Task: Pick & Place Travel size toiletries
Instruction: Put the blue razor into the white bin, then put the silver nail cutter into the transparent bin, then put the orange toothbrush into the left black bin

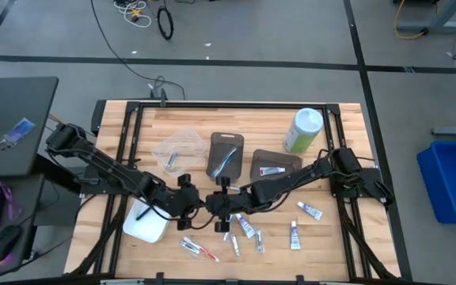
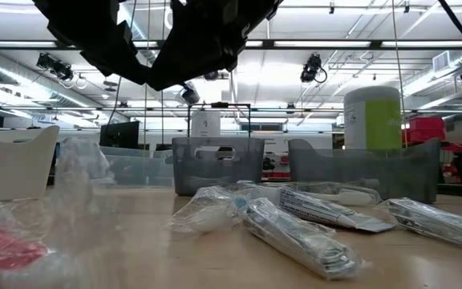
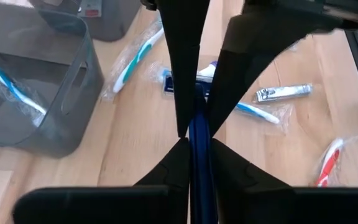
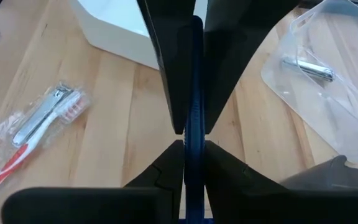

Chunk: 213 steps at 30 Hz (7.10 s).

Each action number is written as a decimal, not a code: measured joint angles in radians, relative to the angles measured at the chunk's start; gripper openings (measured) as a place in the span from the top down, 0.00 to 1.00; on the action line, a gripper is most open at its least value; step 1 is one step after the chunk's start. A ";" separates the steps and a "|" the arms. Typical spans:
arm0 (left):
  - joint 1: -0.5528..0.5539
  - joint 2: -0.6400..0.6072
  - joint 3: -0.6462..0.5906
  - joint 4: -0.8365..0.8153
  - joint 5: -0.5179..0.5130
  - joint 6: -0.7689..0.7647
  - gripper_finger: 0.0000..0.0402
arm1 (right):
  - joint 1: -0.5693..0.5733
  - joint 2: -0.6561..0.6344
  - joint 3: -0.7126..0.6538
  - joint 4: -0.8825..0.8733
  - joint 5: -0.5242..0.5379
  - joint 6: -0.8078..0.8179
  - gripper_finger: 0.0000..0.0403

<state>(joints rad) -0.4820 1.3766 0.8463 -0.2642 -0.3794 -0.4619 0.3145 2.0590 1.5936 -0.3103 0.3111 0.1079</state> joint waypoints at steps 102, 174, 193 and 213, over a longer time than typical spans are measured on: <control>-0.258 0.216 0.394 -0.360 -0.014 -0.280 0.71 | 0.057 -0.232 -0.087 -0.552 0.104 0.327 0.64; 0.374 0.134 0.375 -0.985 -0.203 -0.182 0.81 | 0.059 -0.231 -0.087 -0.545 0.103 0.283 0.64; 0.681 0.135 0.006 -0.677 0.017 -0.133 0.66 | 0.058 -0.231 -0.087 -0.545 0.104 0.268 0.64; 0.549 0.134 0.312 -0.573 0.034 -0.039 0.65 | 0.058 -0.231 -0.087 -0.538 0.105 0.268 0.64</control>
<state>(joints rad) 0.0674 1.5108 1.1587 -0.8376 -0.3452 -0.5010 0.3721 1.8278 1.5066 -0.8481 0.4159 0.3756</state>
